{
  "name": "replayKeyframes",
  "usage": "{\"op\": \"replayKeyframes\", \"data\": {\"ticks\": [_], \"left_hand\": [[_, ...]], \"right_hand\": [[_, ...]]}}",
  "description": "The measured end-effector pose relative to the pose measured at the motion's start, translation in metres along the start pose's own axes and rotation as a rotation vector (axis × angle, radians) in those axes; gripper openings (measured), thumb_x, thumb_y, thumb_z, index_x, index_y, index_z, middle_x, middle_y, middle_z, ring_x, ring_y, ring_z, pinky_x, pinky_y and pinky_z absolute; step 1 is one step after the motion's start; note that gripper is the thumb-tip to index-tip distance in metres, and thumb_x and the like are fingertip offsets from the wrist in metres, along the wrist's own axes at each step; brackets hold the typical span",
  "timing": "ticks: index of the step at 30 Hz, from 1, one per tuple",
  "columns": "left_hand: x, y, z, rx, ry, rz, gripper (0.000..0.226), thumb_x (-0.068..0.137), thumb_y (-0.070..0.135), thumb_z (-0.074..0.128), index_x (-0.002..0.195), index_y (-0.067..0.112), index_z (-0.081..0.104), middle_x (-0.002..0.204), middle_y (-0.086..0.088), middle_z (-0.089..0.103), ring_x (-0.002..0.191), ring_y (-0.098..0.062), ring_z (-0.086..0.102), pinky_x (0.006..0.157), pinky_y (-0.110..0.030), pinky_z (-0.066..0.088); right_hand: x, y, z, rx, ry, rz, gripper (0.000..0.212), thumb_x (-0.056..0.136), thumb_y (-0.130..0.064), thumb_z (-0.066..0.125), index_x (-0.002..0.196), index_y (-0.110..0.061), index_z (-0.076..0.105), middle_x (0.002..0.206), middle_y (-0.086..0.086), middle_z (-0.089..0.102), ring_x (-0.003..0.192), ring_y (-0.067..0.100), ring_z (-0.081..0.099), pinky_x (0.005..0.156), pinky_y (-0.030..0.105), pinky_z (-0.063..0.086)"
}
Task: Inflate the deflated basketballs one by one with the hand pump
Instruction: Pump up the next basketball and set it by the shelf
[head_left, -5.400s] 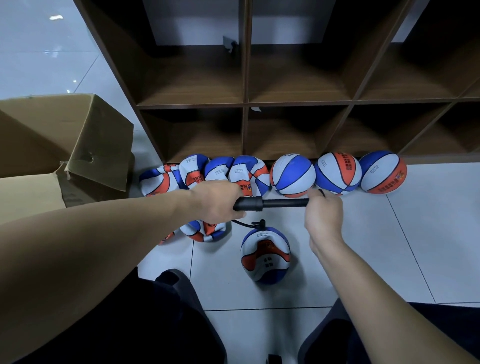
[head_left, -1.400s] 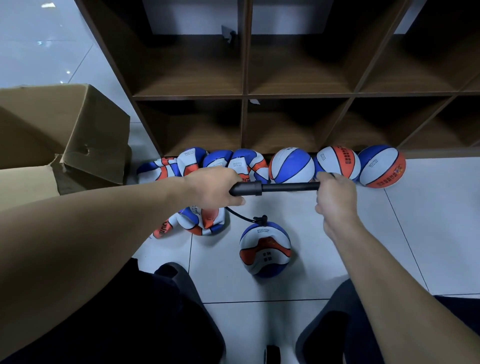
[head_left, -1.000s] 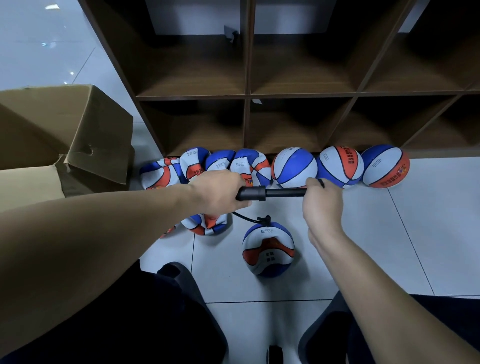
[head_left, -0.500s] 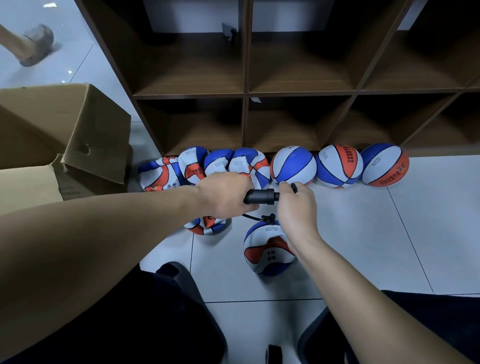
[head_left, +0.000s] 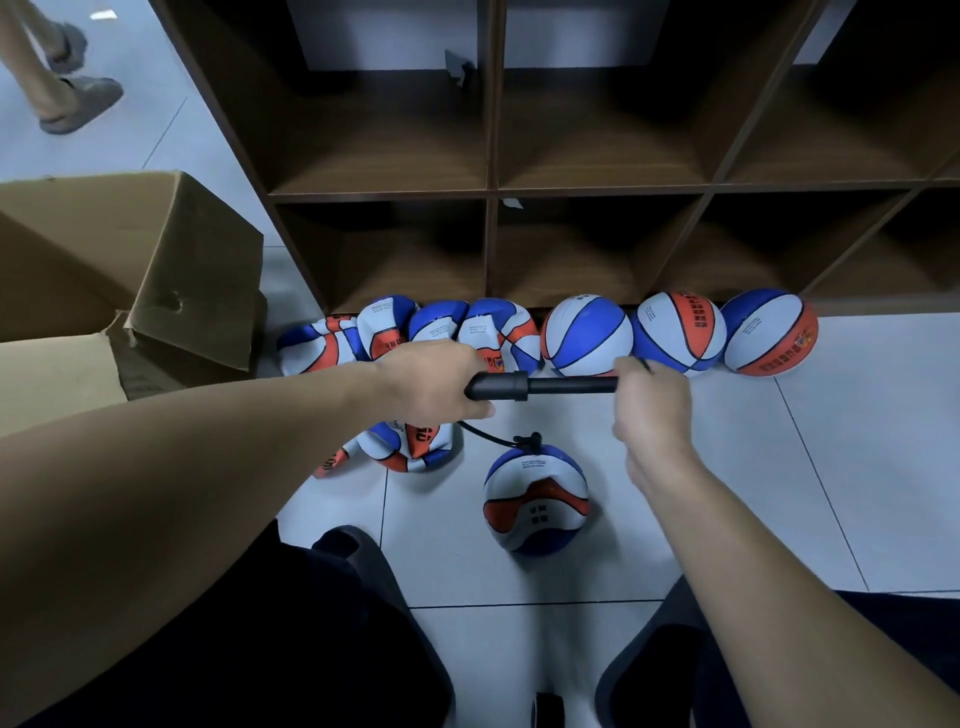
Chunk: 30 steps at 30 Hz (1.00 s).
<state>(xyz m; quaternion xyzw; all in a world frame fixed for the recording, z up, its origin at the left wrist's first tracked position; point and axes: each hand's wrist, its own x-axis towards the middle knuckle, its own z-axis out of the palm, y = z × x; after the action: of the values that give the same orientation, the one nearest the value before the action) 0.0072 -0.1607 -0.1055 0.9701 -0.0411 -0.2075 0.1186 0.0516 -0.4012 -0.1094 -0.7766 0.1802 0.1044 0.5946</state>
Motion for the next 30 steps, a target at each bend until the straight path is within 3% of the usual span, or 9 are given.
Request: {"op": "replayKeyframes", "data": {"ticks": [4,8,11,16,22,30], "left_hand": [[0.001,-0.004,-0.002,0.014,-0.011,-0.026,0.025,0.099,0.055,0.067,0.091,0.031,0.065,0.078,0.003,0.069,0.073,-0.019,0.067,0.072,-0.045,0.062],[-0.001,0.000,0.001,0.054,-0.011,-0.031,0.027,0.100,0.055,0.065,0.090,0.030,0.066,0.077,0.003,0.068,0.072,-0.019,0.068,0.068,-0.041,0.060],[-0.004,0.002,0.002,0.051,-0.004,-0.030,0.027,0.101,0.052,0.064,0.088,0.028,0.066,0.073,0.003,0.067,0.069,-0.020,0.067,0.065,-0.039,0.057],[-0.005,0.010,0.000,0.042,0.016,-0.018,0.027,0.101,0.050,0.063,0.085,0.028,0.065,0.072,0.003,0.066,0.068,-0.020,0.066,0.062,-0.038,0.055],[-0.002,0.022,0.003,0.029,0.046,0.014,0.033,0.101,0.052,0.063,0.081,0.026,0.063,0.069,0.002,0.064,0.063,-0.018,0.061,0.056,-0.032,0.045],[-0.001,0.028,0.003,0.060,0.027,0.031,0.034,0.100,0.053,0.062,0.079,0.026,0.062,0.069,0.004,0.064,0.064,-0.018,0.062,0.055,-0.031,0.040]], "right_hand": [[0.007,-0.002,-0.009,0.096,0.046,0.056,0.014,0.092,-0.016,0.058,0.078,-0.016,0.055,0.053,-0.013,0.037,0.057,0.016,0.033,0.054,0.030,0.032],[0.000,0.000,-0.002,0.096,0.046,0.031,0.036,0.095,-0.012,0.055,0.064,-0.024,0.041,0.046,-0.017,0.037,0.058,0.016,0.033,0.056,0.031,0.032],[-0.010,0.003,0.007,0.051,0.059,-0.009,0.036,0.097,-0.013,0.053,0.064,-0.021,0.039,0.049,-0.015,0.038,0.059,0.017,0.035,0.059,0.035,0.033],[-0.023,0.007,0.021,-0.003,0.027,-0.089,0.022,0.098,-0.017,0.052,0.094,0.003,0.058,0.077,0.005,0.055,0.067,0.020,0.046,0.065,0.037,0.041],[-0.031,0.008,0.029,-0.020,-0.031,-0.111,0.033,0.103,-0.025,0.054,0.073,-0.016,0.045,0.068,-0.002,0.046,0.062,0.018,0.042,0.060,0.035,0.038],[-0.037,0.017,0.043,-0.077,-0.132,-0.112,0.035,0.104,-0.038,0.054,0.074,-0.020,0.051,0.073,-0.004,0.054,0.071,0.022,0.051,0.071,0.040,0.045]]}}
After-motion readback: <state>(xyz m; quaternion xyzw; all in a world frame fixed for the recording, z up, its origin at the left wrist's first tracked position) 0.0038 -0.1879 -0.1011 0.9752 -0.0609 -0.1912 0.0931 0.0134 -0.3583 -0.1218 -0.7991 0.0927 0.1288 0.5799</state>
